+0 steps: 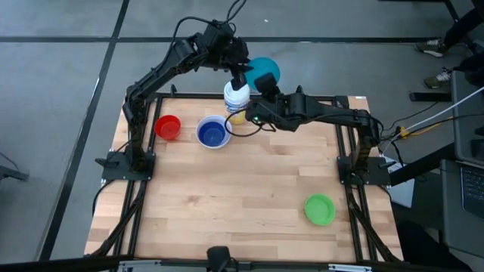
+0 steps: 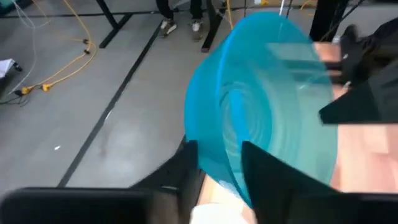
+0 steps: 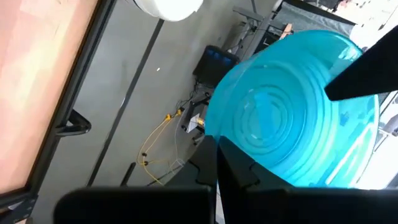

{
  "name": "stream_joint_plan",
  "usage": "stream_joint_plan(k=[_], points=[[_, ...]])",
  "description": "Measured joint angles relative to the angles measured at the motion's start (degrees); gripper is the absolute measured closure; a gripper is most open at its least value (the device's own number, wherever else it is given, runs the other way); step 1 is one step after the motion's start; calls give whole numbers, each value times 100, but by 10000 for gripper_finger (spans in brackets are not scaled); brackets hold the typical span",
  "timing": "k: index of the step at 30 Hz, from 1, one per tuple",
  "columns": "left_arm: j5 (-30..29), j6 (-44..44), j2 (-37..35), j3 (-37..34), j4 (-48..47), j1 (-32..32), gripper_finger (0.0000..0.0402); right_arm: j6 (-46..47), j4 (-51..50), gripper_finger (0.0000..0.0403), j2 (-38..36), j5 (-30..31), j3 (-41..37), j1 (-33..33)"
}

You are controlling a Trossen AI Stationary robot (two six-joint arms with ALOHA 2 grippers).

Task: Nest bowls inside each other
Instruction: Stack the light blue bowl on top of the blue bowl

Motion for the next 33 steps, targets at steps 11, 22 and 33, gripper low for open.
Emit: stream_joint_plan(k=[11,22,33], points=[[-299,302,-2,0,-17,-66,397,201,95,381,75,-366,27,22],[-36,290,-9,-2,-91,71,400,579,-19,240,40,-1078,491,4],[-677,707,17,-256,-1252,255,400,963,1205,213,-609,-1435,1386,62]])
